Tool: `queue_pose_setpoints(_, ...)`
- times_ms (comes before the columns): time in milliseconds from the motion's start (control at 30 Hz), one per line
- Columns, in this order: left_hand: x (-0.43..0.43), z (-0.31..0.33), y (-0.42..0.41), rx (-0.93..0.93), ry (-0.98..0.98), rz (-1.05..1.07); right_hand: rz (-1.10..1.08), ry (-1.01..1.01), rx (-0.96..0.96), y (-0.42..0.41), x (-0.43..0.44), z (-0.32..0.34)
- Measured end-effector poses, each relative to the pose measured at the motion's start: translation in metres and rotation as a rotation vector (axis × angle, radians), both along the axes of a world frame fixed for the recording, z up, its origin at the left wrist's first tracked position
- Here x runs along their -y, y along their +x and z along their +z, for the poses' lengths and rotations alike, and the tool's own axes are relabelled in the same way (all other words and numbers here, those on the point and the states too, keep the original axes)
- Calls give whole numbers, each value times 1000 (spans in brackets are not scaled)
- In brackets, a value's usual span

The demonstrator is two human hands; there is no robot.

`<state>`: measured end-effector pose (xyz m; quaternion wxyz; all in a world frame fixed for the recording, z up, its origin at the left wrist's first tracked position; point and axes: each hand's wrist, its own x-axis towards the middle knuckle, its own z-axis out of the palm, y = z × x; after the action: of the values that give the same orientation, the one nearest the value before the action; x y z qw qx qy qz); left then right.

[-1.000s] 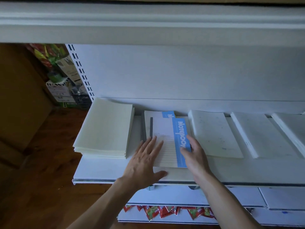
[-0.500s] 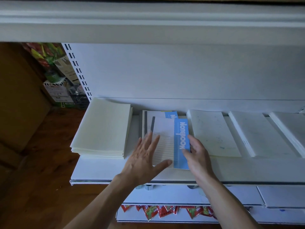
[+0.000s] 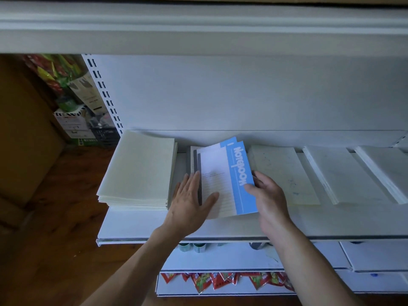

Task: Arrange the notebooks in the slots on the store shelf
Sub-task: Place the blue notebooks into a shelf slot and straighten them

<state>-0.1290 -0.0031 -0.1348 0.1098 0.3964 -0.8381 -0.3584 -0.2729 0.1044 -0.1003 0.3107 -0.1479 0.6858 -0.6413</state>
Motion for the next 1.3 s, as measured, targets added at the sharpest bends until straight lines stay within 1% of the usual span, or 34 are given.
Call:
queue_pose_setpoints(67, 2, 6, -2, -149, 74, 76, 9, -28, 53, -1, -1, 8)
queue_pose_setpoints(167, 5, 19, -5, -305, 202, 164, 50, -72, 72, -2, -7, 16)
queue_pose_setpoints(233, 5, 28, -10, -404, 366, 230, 60, -108, 78, -4, -13, 20)
queue_pose_setpoints(333, -1, 37, -20, -547, 708, 280, 69, -171, 73, -8, -24, 26)
queue_pose_setpoints(367, -6, 38, -22, -590, 796, 280, 65, -190, 71, -11, -28, 28)
queue_pose_setpoints(400, -11, 38, -25, -630, 842, 272, 54, -202, 69, -14, -32, 30)
queue_pose_setpoints(500, -29, 37, -36, -700, 826, 269, 16, -195, 49, -26, -47, 31)
queue_pose_setpoints(600, -52, 43, -52, -728, 801, 277, 24, -154, 7, -40, -69, 31)
queue_pose_setpoints(700, -87, 51, -77, -765, 781, 234, 29, -93, -74, -56, -103, 31)
queue_pose_setpoints(767, -117, 53, -98, -804, 780, 223, 28, -83, -93, -72, -131, 29)
queue_pose_setpoints(900, -186, 52, -148, -740, 757, 198, -17, -100, -88, -113, -204, 28)
queue_pose_setpoints(1067, -293, 51, -232, -700, 777, 75, -190, -150, -43, -182, -318, 24)
queue_pose_setpoints(1167, -360, 50, -283, -663, 816, 6, -306, -104, -79, -221, -389, 23)
queue_pose_setpoints(1300, -436, 53, -344, -635, 833, -24, -376, -38, -127, -265, -468, 27)
